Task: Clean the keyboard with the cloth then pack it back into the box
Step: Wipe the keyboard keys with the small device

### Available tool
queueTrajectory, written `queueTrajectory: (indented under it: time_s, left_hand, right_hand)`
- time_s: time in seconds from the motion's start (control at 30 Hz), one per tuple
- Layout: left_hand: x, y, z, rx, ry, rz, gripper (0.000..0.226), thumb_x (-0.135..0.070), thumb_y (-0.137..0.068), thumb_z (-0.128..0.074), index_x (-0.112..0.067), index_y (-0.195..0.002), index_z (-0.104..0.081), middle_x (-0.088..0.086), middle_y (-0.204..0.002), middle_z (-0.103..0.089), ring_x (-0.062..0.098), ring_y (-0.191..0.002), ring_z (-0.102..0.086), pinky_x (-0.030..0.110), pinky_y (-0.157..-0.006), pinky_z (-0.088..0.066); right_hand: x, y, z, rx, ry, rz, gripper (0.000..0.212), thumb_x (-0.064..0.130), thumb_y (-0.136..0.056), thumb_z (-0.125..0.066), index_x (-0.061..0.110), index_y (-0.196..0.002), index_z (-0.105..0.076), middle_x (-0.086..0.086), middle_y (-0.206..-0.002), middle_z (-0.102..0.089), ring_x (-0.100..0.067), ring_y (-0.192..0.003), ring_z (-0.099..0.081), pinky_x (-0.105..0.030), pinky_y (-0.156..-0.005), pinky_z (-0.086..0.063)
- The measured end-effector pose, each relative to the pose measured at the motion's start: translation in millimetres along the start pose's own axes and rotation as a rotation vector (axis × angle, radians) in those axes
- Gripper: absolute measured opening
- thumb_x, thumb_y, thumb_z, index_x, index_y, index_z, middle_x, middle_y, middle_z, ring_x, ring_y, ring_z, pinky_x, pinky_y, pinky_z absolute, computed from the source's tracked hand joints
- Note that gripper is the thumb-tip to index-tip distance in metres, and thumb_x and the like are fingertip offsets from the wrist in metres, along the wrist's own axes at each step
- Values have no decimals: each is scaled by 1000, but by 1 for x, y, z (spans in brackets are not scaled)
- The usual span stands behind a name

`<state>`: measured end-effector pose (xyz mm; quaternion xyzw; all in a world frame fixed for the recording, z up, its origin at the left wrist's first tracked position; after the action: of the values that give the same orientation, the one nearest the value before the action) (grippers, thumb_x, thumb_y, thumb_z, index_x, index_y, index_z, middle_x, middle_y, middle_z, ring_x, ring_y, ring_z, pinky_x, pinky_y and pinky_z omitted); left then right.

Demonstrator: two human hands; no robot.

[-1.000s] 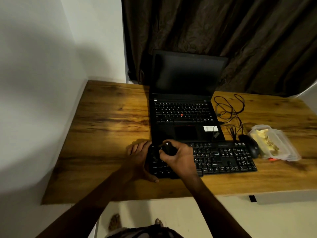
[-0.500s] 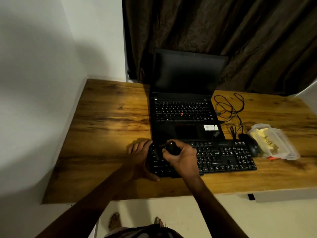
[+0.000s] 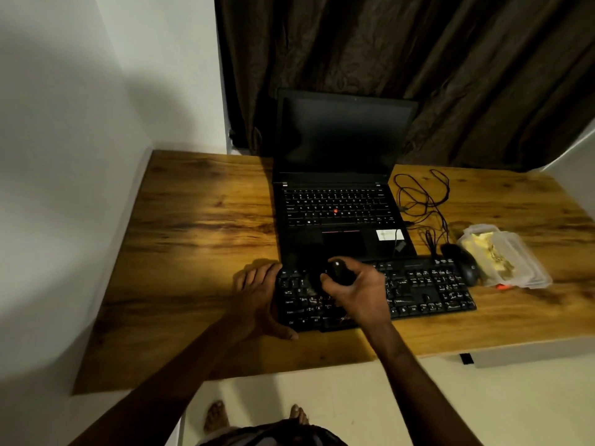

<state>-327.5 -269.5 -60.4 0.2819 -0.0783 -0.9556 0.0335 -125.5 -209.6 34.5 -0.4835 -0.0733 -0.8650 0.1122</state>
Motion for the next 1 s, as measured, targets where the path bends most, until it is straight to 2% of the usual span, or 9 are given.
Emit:
queueTrajectory:
  time_s: [0.13,0.23,0.43,0.57,0.7,0.77,0.83,0.9,1.0]
  left_hand:
    - [-1,1,-1,-31,9,0,160,-100,-22,-55,-24,-156,-10,-4,-156,-20,19,-143,-16,39,-116,-7]
    - [-2,-1,-1,-14,-23,16,165,-104,-17,-46,-24,-156,-9,-4,-156,-18,20,-143,-16,43,-118,-8]
    - [-7,-1,5,65,-37,51,161,-93,-22,-57,-22,-157,-2,-1,-160,-10,22,-145,-8,44,-120,-7]
    - [-7,2,5,29,-15,28,166,-101,-17,-52,-24,-156,-6,-3,-158,-16,21,-144,-13,43,-119,-10]
    - [-6,1,4,14,-11,33,163,-99,-19,-58,-26,-156,-8,-4,-157,-16,21,-144,-15,41,-118,-9]
    - [-6,0,3,3,-14,30,164,-102,-17,-52,-25,-156,-9,-3,-157,-19,22,-144,-17,41,-117,-10]
    - [-6,0,3,0,-6,34,166,-104,-15,-47,-25,-156,-8,-3,-157,-18,22,-144,-16,41,-117,-9]
    - [-8,1,5,-1,-4,32,166,-104,-15,-43,-24,-156,-7,-3,-157,-16,21,-144,-14,40,-117,-7]
    - [-11,2,7,-2,-18,30,168,-104,-14,-42,-23,-156,-8,-2,-157,-17,21,-144,-15,39,-117,-5]
  right_hand:
    - [-14,-7,26,-117,138,-25,19,19,-77,-81,28,-90,-70,14,-71,-68,6,-63,-65,-4,-57,-47]
    - [-13,-4,16,-94,207,38,17,25,-76,-80,26,-90,-72,11,-67,-67,-2,-61,-65,-9,-58,-49]
    - [7,5,-19,78,45,140,10,17,-77,-78,21,-85,-72,4,-72,-70,-10,-69,-68,-27,-65,-57]
    - [-11,-2,11,-26,26,-7,25,15,-77,-82,36,-82,-69,12,-71,-69,-1,-67,-67,-14,-63,-55]
    - [-30,-8,42,-140,135,-27,21,18,-77,-82,23,-95,-73,12,-76,-70,5,-67,-66,-5,-61,-50]
    - [-27,-8,42,-151,189,0,21,19,-77,-81,22,-96,-73,14,-73,-68,7,-64,-64,-2,-59,-46]
    - [-20,-4,32,-116,176,42,19,18,-77,-82,24,-93,-72,12,-72,-67,1,-63,-65,-5,-60,-49]
    - [-14,2,18,-22,118,70,17,17,-78,-81,25,-89,-71,6,-76,-69,-9,-72,-66,-12,-65,-55]
    - [-16,3,17,16,43,68,19,16,-79,-81,27,-92,-71,7,-83,-71,-4,-79,-67,-16,-70,-57]
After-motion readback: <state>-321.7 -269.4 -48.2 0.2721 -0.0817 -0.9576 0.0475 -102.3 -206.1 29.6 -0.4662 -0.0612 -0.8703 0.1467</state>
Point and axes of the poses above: each hand's wrist, its own y-axis away from the middle knuckle, its own z-axis out of the back of the hand, x = y × z, the point moved 1 cm from there along -y, towards the middle knuckle
